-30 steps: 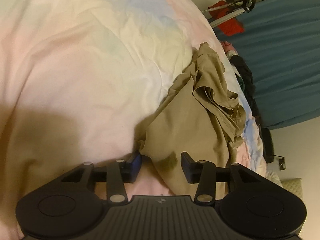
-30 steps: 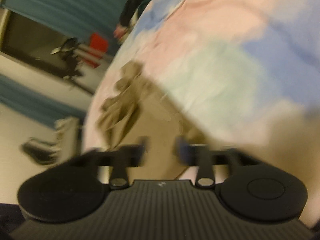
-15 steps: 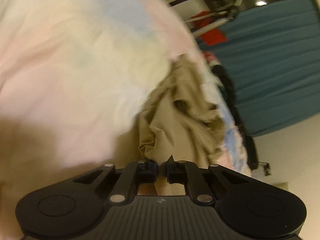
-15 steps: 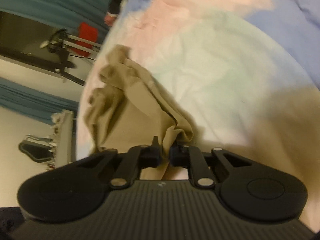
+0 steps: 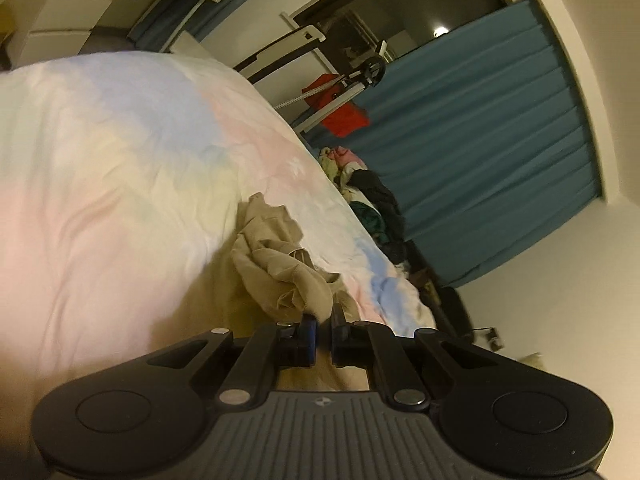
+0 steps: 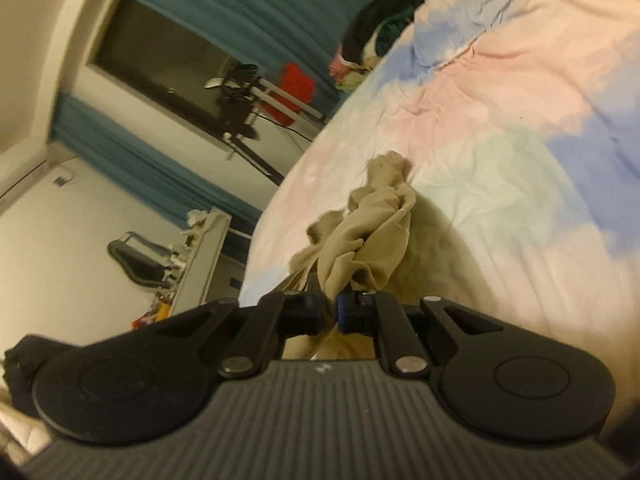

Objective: Fold clothes

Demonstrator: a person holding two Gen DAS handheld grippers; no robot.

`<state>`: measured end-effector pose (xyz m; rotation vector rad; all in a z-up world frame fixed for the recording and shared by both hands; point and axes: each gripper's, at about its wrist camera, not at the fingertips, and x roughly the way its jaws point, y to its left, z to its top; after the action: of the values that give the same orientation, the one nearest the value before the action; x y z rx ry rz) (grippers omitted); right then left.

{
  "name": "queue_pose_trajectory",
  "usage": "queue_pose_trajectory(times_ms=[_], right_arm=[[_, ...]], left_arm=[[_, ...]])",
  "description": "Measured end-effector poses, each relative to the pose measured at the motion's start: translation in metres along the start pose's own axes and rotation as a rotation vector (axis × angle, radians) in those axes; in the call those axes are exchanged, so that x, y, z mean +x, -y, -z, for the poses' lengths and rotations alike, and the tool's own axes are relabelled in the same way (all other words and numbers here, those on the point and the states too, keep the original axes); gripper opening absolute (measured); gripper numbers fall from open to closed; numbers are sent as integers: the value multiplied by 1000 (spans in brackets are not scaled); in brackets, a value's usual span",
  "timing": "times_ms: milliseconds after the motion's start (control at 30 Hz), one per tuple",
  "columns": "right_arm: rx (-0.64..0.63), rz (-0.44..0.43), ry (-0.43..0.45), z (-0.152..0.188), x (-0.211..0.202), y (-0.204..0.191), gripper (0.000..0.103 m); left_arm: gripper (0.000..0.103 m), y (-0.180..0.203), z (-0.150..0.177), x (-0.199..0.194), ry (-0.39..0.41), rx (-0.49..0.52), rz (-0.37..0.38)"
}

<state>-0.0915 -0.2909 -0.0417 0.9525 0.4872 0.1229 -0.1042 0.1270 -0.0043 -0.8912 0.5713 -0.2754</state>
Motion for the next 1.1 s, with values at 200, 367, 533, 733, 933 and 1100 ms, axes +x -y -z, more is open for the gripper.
queue_pose_trajectory(times_ms=[200,367,533,733,933,1100], right_arm=[[7,18,57,39,-66,6,10],[27,44,32,14,-34,0,10],[33,61,-18,-28,20,-12,10],[-15,169,-72,-73,111,-21,10],[-2,201,-101,-85,181,10,10],[-45,195,-123,-79,214,27,11]], left_arm=[[6,7,37,-62,13,14,9],[7,10,27,-45,6,13,-21],[7,35,-15,24,11,113,-106],[7,50,-59,130,-32,258,-252],[7,17,-67,205,-18,294,-275],[7,-8,-66,230,9,282,-271]])
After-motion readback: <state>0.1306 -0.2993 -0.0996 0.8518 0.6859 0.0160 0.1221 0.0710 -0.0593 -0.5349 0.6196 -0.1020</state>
